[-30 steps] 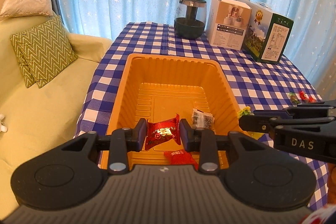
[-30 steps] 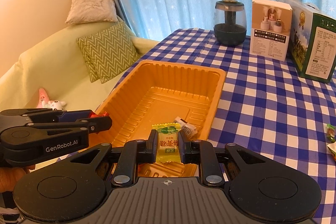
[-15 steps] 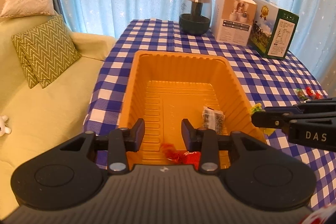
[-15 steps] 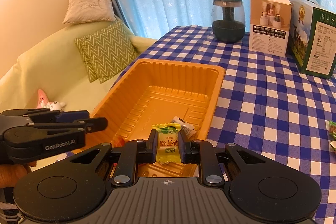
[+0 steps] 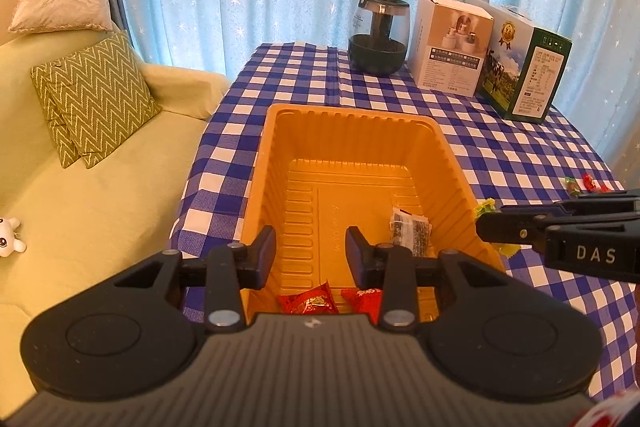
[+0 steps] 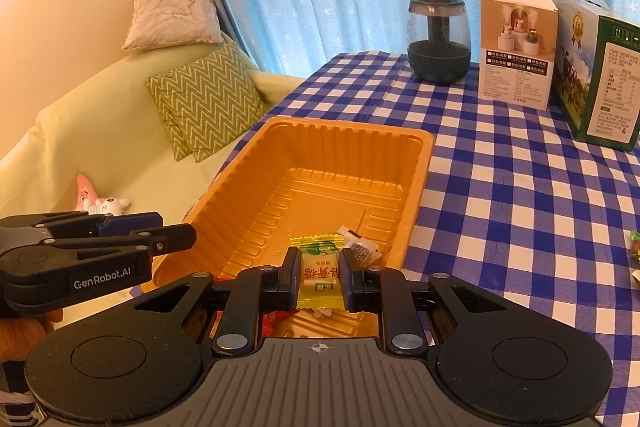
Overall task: Organize snacks
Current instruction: 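Carry both candies over the orange tray and open both tools to release them, then move both open tools back toward the remaining snacks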
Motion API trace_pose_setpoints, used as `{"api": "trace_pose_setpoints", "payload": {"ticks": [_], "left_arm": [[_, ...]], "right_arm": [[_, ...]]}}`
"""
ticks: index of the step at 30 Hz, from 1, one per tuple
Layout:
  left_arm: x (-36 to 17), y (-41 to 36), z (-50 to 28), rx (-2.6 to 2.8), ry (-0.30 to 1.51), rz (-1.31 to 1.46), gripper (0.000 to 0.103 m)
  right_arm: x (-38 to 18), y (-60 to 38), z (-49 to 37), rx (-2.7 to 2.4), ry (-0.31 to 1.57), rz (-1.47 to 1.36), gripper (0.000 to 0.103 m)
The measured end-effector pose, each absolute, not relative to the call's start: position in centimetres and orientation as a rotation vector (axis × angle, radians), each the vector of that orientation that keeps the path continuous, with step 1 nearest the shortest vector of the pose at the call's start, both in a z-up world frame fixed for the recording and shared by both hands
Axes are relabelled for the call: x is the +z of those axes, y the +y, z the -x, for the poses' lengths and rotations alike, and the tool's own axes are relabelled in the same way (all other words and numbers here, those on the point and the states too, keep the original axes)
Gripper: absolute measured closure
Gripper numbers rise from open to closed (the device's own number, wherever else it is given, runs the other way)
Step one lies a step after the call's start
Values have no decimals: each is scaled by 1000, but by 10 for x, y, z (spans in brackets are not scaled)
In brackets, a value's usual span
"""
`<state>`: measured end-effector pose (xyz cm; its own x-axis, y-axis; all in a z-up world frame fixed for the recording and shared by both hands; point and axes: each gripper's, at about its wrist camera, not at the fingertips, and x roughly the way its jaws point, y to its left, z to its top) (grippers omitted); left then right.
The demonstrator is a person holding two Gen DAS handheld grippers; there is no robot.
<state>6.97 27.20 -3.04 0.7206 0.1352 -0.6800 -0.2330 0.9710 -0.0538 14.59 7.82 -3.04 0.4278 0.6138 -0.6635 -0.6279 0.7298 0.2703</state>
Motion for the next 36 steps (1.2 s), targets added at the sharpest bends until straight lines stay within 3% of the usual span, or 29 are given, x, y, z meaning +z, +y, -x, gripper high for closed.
{"api": "trace_pose_setpoints", "payload": {"ticks": [6, 7, 9, 19, 22, 30, 36], "left_arm": [[-31, 274, -67, 207, 739, 144, 69], [-31, 273, -67, 209, 739, 143, 69], [-31, 273, -67, 210, 739, 144, 69], [-21, 258, -63, 196, 722, 146, 68], [-13, 247, -61, 178, 705, 152, 59], [7, 201, -58, 99, 685, 150, 52], [14, 155, -57, 29, 674, 154, 37]], "right_arm": [[-36, 80, -151, 796, 854, -6, 78], [-37, 78, -152, 788, 856, -18, 74], [-38, 71, -153, 776, 857, -45, 54], [-29, 31, -150, 705, 847, -84, 54], [-23, 15, -146, 675, 837, -102, 54], [-7, -44, -127, 583, 810, -161, 54], [-1, -97, -114, 490, 804, -201, 52]]}}
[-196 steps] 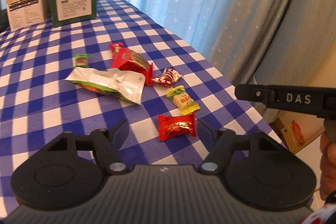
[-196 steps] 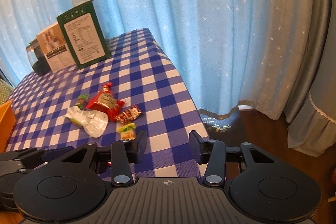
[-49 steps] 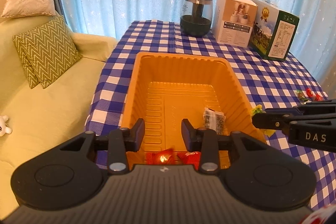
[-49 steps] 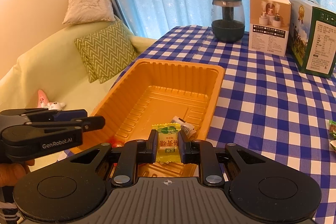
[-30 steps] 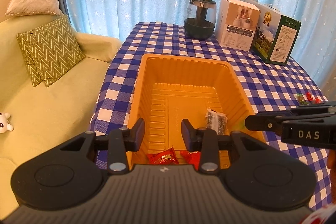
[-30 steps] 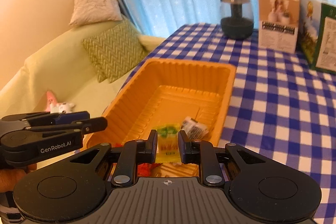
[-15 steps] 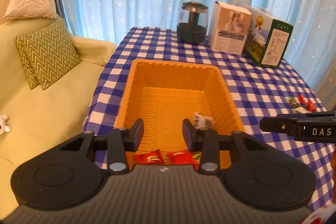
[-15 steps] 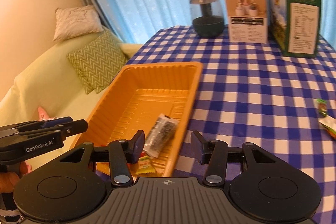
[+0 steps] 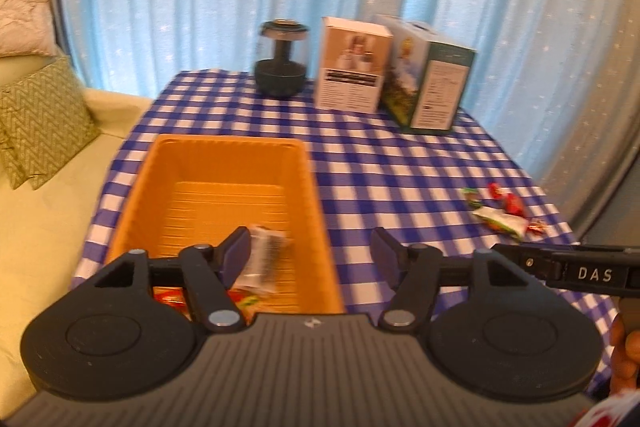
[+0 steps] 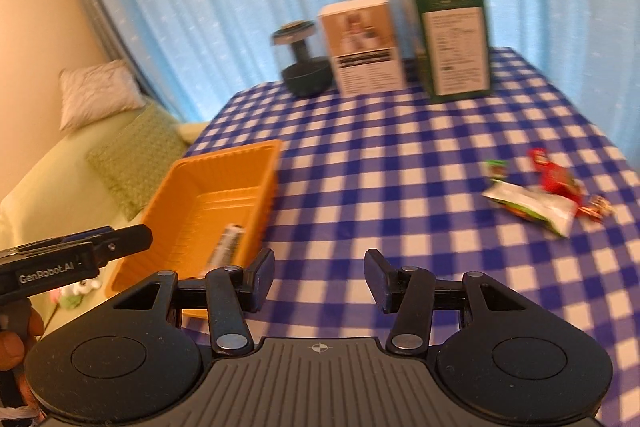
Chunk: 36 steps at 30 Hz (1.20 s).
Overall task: Organize snacks
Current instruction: 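Move both open tools back toward the remaining snacks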
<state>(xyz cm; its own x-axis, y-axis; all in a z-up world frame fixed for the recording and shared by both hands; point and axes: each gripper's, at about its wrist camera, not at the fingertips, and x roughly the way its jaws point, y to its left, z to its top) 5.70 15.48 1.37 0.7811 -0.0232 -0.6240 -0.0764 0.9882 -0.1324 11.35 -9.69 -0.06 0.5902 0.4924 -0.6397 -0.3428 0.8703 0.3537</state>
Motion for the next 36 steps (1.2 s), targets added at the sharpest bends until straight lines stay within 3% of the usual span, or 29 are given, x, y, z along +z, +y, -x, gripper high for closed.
{"api": "trace_pose_setpoints", "payload": {"ticks": [7, 23, 36], "left_arm": [[15, 99, -56, -42, 663, 150, 21], [0, 19, -75, -159, 700, 82, 15], [-36, -16, -126, -210, 748, 29, 15]], "right_arm": [[0, -159, -100, 380, 791, -236, 50], [-12, -264, -93, 194, 780, -306, 48], [-48, -302, -149, 128, 780, -300, 48]]}}
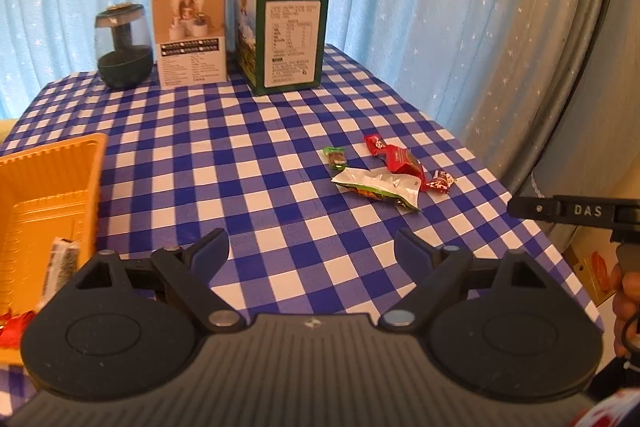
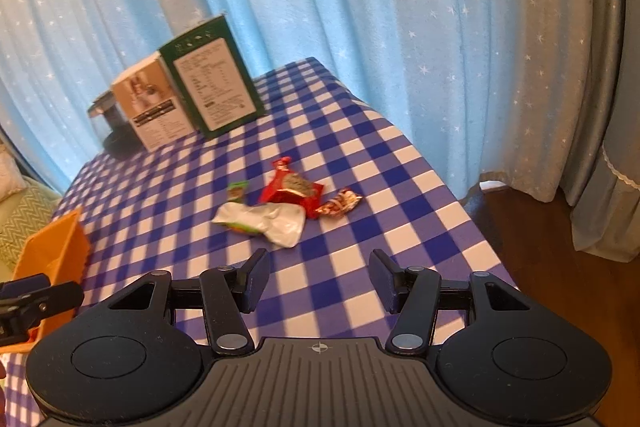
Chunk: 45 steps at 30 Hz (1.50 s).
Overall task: Organize snacks
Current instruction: 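Move both open tools back toward the remaining snacks, then grasp the red-gold wrapped candy with the right tool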
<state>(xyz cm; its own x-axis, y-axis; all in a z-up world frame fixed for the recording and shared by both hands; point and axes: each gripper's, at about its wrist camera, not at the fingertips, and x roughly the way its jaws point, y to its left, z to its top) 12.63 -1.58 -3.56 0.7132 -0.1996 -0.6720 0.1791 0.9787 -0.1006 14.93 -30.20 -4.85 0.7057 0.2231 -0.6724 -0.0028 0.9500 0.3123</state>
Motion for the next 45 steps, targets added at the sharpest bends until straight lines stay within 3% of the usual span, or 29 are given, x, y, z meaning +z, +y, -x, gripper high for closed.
{"api": "trace_pose_setpoints", "payload": {"ticks": [14, 23, 28, 29, 30, 45], "left_arm": [[-81, -26, -185, -201, 778, 46, 15], [-95, -22, -202, -206, 787, 73, 15], [-101, -21, -205, -210, 802, 79, 15], [-102, -21, -206, -211, 804, 79, 15], [-103, -21, -205, -210, 807, 79, 15], [-103, -7, -199, -177, 819, 114, 15]], "right_arm": [[-99, -298, -243, 120, 811, -290, 49], [-126, -292, -277, 92, 839, -268, 65], [-130, -284, -281, 103, 821, -191, 67], [-130, -283, -282, 104, 820, -175, 71], [-130, -282, -282, 111, 823, -161, 81], [-123, -239, -255, 468, 948, -147, 82]]}}
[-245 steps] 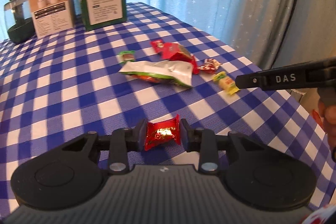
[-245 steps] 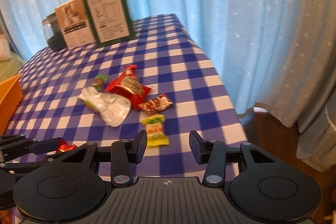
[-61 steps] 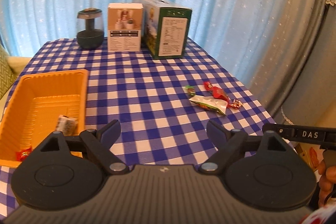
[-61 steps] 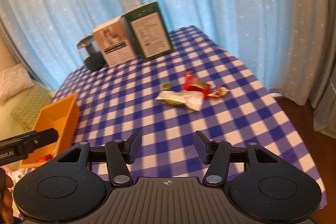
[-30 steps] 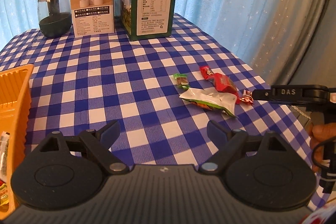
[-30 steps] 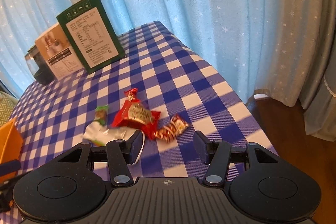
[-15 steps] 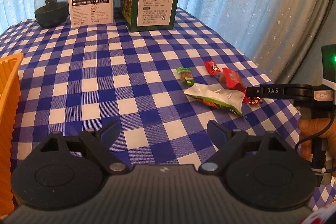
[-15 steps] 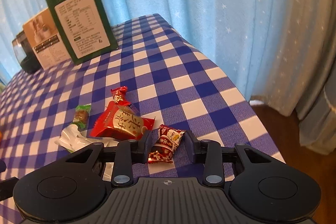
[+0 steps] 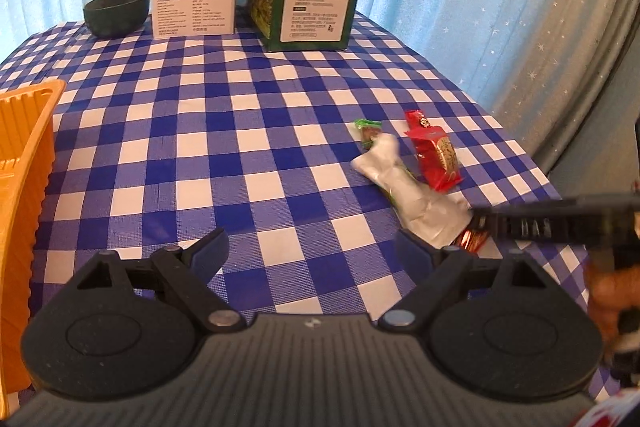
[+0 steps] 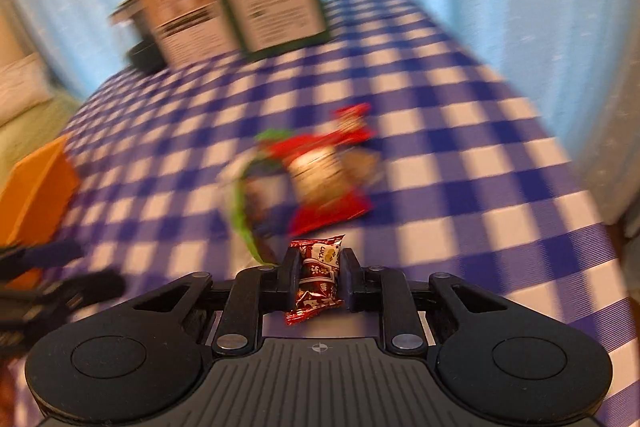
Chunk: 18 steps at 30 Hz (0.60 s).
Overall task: Organize snacks
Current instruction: 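Grasp the red-gold wrapped candy with the right tool, then grasp the white-and-green pouch with the left tool while the right tool holds the candy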
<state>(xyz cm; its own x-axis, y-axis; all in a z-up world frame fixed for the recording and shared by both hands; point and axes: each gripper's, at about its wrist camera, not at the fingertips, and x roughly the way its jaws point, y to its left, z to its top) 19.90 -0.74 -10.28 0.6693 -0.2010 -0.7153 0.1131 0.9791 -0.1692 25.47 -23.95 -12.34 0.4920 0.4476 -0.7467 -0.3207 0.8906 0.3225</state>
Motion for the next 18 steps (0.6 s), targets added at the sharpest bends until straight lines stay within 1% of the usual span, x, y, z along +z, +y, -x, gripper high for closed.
{"api": "trace_pose_setpoints", "payload": {"ticks": [5, 11, 12, 16, 18], "left_arm": [[-102, -10, -205, -195, 813, 152, 15], [-100, -27, -225, -257, 793, 156, 16], [-100, -31, -230, -277, 799, 160, 17], [-104, -48, -247, -323, 816, 150, 29], [-108, -57, -255, -324, 824, 123, 34]], "right_arm": [[-123, -225, -243, 585, 968, -141, 82], [-119, -245, -241, 405, 946, -154, 82], [-118, -251, -242, 367, 942, -172, 82], [-116, -273, -245, 267, 921, -245, 82], [-114, -281, -248, 242, 908, -263, 82]]}}
